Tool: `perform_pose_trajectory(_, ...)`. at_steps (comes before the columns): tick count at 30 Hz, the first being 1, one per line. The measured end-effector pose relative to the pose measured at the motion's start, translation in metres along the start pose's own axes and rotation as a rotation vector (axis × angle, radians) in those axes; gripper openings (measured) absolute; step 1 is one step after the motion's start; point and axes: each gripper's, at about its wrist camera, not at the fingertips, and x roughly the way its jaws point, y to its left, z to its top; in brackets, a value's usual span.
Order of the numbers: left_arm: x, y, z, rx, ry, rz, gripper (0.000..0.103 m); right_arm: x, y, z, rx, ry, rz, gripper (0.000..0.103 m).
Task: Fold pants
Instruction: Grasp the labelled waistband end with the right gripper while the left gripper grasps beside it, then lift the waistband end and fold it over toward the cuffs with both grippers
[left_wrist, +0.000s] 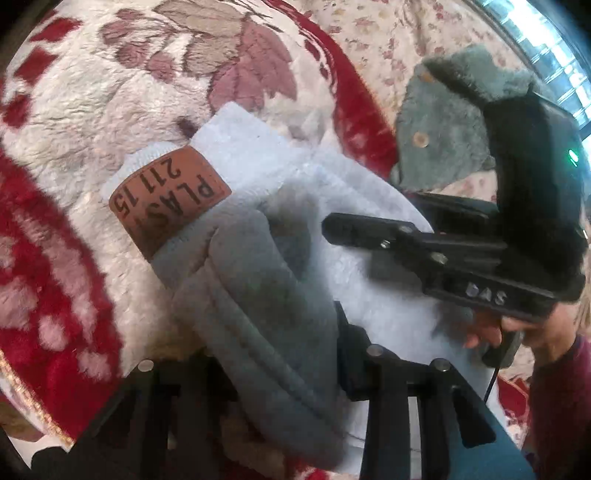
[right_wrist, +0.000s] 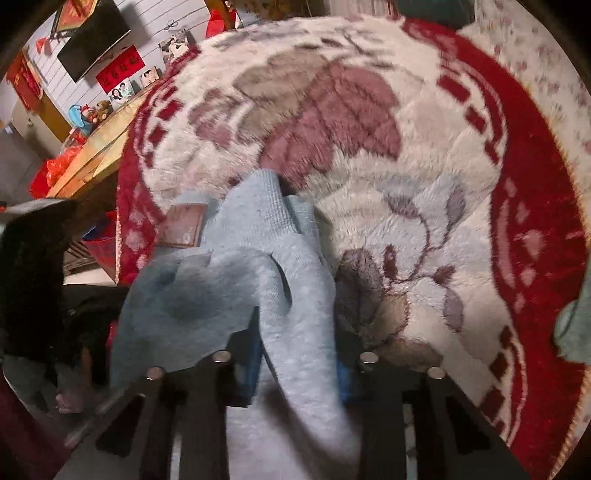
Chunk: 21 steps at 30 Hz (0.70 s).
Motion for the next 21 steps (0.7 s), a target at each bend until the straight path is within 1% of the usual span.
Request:
perform_pose_trajectory(4, -0.019, -0.009, 0.001, 0.053, -0.050, -0.040, 0.029, -0.028, 0.010, 0.003, 0.007, -0.051, -0.018, 0.026)
perform_pose_trajectory(6, -0.034, -0.024, 0.001, 0.098, -0.090, -0.039, 0.028, -0.046, 0.013, 0.003, 0.010, -0.082, -0.027, 0.026)
perform_pose_trajectory(8, -0.050, -0.046, -0.001, 0.164, -0.140, -0.033, 0.028, -0.066, 0.013, 0.003, 0.019, -0.121, -0.036, 0.026)
perform_pose_trajectory(11, -0.075, -0.086, -0.010, 0.272, -0.211, -0.041, 0.028, -0.109, 0.013, -0.008, 0.037, -0.185, -0.056, 0.026)
perform_pose_trajectory(14, -0.094, -0.128, -0.025, 0.387, -0.263, -0.058, 0.028, -0.159, 0.016, -0.033, 0.053, -0.232, -0.099, 0.026)
perform_pose_trajectory(16, -0.102, -0.153, -0.039, 0.455, -0.281, -0.081, 0.028, -0.183, 0.017, -0.049, 0.067, -0.250, -0.125, 0.027)
perform_pose_trajectory(17, -0.104, -0.169, -0.048, 0.495, -0.287, -0.089, 0.028, -0.198, 0.017, -0.062, 0.082, -0.264, -0.144, 0.028)
perform_pose_trajectory(18, -0.103, -0.182, -0.057, 0.526, -0.286, -0.096, 0.028, -0.205, 0.018, -0.069, 0.093, -0.269, -0.159, 0.029)
perform_pose_trajectory(19, -0.101, -0.191, -0.062, 0.545, -0.280, -0.105, 0.028, -0.215, 0.018, -0.084, 0.115, -0.269, -0.179, 0.029)
perform_pose_trajectory(21, -0.093, -0.214, -0.084, 0.601, -0.250, -0.124, 0.028, -0.227, 0.016, -0.106, 0.155, -0.267, -0.202, 0.029)
